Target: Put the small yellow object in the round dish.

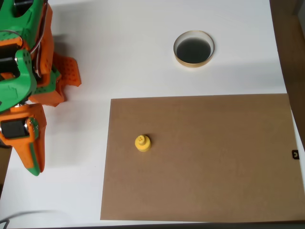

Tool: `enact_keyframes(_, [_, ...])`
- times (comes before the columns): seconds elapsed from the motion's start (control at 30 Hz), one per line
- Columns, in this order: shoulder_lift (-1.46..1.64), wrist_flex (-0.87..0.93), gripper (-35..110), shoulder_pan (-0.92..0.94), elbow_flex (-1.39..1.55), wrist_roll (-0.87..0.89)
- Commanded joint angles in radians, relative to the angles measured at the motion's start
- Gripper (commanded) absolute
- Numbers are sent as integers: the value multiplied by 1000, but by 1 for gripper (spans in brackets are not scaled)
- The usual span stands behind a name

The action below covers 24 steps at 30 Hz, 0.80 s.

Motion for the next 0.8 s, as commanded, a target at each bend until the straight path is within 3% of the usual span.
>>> enact_keyframes(0.0, [32, -5, 0, 8, -6, -9])
enact_keyframes(0.77, [32, -17, 0, 20, -3, -6])
